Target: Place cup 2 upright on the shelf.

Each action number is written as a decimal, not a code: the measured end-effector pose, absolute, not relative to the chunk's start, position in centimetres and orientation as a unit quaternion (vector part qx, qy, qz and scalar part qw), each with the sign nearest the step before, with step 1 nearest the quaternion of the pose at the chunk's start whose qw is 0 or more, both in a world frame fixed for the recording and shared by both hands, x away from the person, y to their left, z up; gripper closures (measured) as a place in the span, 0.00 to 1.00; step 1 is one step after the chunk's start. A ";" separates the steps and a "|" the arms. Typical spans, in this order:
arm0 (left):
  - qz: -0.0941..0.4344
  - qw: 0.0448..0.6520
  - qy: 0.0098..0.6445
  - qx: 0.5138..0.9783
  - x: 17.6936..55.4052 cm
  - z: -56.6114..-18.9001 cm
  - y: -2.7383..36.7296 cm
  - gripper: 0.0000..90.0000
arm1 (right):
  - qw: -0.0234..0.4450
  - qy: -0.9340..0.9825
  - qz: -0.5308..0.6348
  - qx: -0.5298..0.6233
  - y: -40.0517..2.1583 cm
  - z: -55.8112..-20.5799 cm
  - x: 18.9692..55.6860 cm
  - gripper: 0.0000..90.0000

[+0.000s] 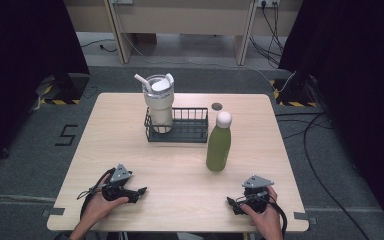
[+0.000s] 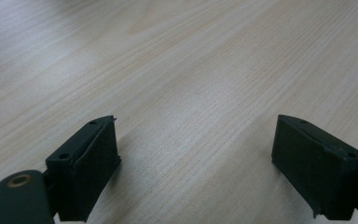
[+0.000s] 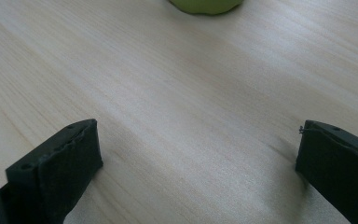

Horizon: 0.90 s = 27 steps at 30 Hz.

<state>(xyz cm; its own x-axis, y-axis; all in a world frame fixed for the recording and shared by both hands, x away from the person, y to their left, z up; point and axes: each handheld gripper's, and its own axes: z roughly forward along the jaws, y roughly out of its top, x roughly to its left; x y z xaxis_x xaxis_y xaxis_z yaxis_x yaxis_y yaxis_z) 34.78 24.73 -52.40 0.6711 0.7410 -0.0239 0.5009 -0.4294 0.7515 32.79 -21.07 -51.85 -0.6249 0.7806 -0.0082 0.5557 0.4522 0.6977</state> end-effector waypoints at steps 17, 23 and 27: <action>0.156 0.382 0.373 0.831 34.8 -52.4 24.7 0.15 | 0.205 0.822 0.381 0.371 -21.0 -50.9 32.4 0.18; 0.157 0.381 0.374 0.831 34.8 -52.4 24.7 0.14 | 0.225 0.805 0.403 0.373 -20.8 -50.4 32.5 0.17; 0.157 0.381 0.374 0.831 34.8 -52.4 24.7 0.14 | 0.228 0.795 0.423 0.371 -20.6 -50.0 32.5 0.17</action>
